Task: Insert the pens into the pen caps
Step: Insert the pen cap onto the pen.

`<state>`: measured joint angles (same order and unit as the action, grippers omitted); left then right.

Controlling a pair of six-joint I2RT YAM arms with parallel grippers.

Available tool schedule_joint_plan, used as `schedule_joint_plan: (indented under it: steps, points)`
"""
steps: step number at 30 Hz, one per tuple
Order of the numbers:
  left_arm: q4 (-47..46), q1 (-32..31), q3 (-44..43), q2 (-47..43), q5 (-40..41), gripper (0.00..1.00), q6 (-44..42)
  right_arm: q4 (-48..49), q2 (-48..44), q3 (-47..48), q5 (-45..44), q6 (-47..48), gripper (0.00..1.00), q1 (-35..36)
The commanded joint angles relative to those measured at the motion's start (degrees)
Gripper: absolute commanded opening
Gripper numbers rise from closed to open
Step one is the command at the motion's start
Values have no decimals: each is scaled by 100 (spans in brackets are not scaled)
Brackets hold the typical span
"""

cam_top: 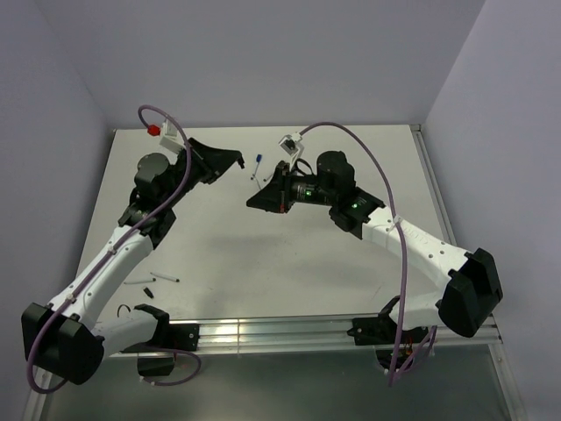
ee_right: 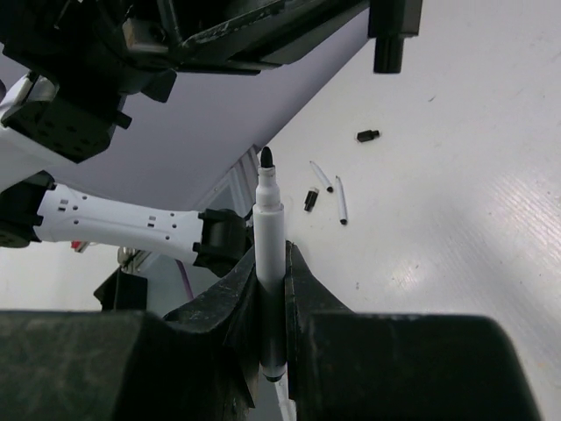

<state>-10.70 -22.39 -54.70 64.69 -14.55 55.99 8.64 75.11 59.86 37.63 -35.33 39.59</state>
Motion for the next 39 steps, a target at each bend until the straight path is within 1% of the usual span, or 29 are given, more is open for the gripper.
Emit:
schedule_joint_plan:
  steps: [1, 3, 7, 11, 22, 39]
  points:
    - [-951, 103, 205, -351, -373, 0, 324, 340, 65, 413, -247, 61, 0, 171]
    - [-951, 165, 187, -360, -487, 0, 395, 401, 109, 369, -309, 44, 0, 224]
    - [-1346, 183, 398, -387, -619, 0, 676, 436, 179, 351, -326, 26, 0, 286]
    - [-1347, 191, 390, -360, -707, 0, 747, 392, 144, 360, -405, 79, 0, 312]
    - [-1839, 191, 556, -316, -1041, 0, 993, 155, 100, 448, -616, 263, 0, 330]
    - [-1857, 139, 530, -228, -1226, 0, 949, 41, 109, 518, -660, 308, 0, 330]
